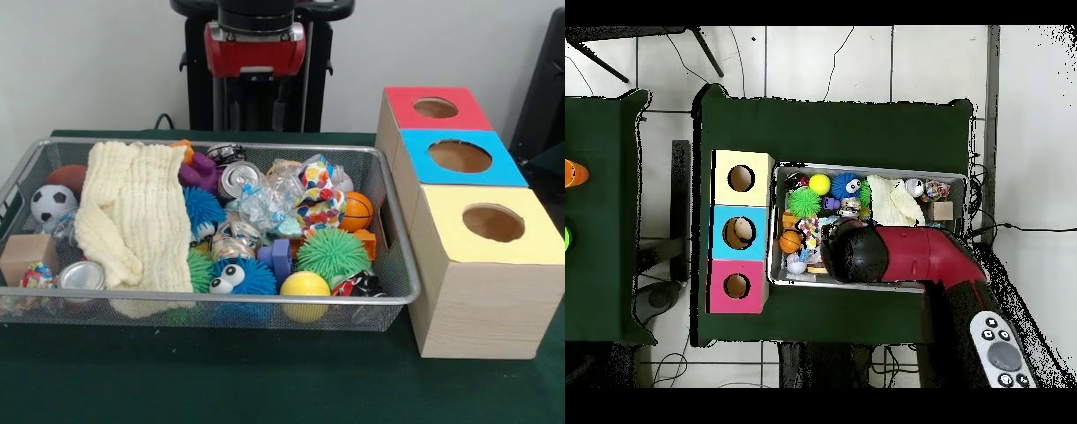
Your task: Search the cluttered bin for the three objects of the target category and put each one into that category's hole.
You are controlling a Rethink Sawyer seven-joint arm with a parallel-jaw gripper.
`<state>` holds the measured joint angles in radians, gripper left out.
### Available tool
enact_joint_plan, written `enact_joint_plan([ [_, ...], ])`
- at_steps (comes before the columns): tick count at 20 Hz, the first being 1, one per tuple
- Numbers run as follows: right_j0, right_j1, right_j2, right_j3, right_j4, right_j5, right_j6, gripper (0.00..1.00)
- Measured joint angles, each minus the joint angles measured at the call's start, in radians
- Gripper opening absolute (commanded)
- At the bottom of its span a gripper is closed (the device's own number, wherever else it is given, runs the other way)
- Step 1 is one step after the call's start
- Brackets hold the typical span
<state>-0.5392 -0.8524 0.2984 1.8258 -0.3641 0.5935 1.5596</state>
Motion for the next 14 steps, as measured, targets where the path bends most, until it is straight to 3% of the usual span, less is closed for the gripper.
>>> enact_joint_plan([
  [14, -0.174, 0.087, 0.122, -0.111, -0.164, 0.069, -0.108, 1.0],
])
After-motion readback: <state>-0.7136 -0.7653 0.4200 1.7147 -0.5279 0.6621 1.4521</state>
